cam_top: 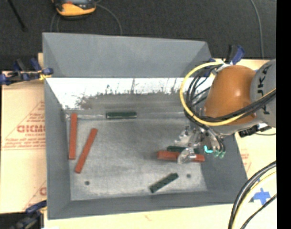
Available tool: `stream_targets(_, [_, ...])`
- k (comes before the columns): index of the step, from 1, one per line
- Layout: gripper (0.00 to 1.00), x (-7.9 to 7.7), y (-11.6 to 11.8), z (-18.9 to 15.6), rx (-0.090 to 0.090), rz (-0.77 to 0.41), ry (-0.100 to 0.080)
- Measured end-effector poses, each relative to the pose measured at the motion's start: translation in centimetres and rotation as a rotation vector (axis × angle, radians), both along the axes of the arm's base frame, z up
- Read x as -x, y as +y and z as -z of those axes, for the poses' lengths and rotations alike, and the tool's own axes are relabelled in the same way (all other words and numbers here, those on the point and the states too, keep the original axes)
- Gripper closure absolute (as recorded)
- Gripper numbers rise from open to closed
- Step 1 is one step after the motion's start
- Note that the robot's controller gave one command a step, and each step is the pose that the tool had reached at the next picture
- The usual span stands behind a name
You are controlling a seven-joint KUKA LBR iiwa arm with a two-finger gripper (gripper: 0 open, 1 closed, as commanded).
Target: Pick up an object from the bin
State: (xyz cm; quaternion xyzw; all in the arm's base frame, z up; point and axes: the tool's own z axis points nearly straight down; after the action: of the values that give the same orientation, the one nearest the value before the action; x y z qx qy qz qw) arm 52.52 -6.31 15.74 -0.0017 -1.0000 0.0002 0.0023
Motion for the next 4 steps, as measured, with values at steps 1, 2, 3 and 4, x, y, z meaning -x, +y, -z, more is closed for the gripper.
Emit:
stream_targets(1, [0.00, -0.2, 0.0, -0.3, 0.001, -0.002, -0.007])
stream_targets(2, [0.00, 2.9, 2.6, 5.1, 0.001, -0.102, -0.010])
stream_targets(3, [0.00, 2.8, 2.7, 5.1, 0.000, -0.124, -0.010])
stream_targets(4, [0.00, 2.6, 6.1, 7.2, 0.017, -0.164, -0.037])
